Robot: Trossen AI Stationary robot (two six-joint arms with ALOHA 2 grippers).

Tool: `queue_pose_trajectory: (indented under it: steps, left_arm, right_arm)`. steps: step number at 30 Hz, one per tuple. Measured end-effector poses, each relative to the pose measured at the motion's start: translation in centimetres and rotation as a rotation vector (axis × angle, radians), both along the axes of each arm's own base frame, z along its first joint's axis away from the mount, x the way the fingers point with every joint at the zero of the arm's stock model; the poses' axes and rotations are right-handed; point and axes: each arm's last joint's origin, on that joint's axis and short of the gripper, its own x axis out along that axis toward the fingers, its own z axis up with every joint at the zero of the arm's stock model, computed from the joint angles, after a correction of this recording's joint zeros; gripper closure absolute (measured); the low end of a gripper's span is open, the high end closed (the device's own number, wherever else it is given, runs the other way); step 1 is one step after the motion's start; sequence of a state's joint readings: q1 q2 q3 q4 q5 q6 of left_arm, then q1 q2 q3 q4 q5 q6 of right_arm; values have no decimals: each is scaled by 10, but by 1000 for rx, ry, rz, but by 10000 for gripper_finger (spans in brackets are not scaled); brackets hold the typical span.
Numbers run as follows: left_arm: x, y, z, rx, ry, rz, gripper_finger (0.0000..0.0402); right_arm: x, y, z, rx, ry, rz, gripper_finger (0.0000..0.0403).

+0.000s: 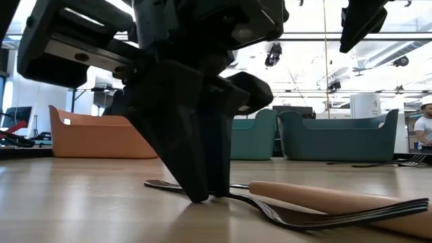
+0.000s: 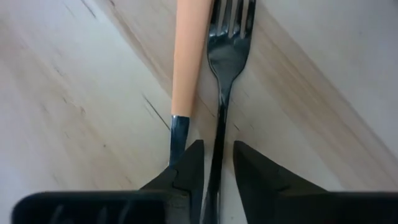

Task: Sort silverware by color (type)
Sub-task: Put the black fork into the orange bin

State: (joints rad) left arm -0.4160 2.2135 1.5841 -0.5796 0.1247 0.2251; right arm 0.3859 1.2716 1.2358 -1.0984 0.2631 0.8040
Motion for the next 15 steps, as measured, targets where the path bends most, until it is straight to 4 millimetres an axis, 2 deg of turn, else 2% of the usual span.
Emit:
queue_pose_trajectory:
  steps: [5,10,15]
  left_arm:
    - [-4,0,-1,-53,82,61,394]
    - [-8,-1,2,-112,144,111,399]
    - [-17,-2,18,-146,181,110,400]
  right_arm:
    - [0,0,0,-1,0,1,271]
    - [0,0,0,-2,1,3,271]
    - [0,0,0,-8,4,14,271]
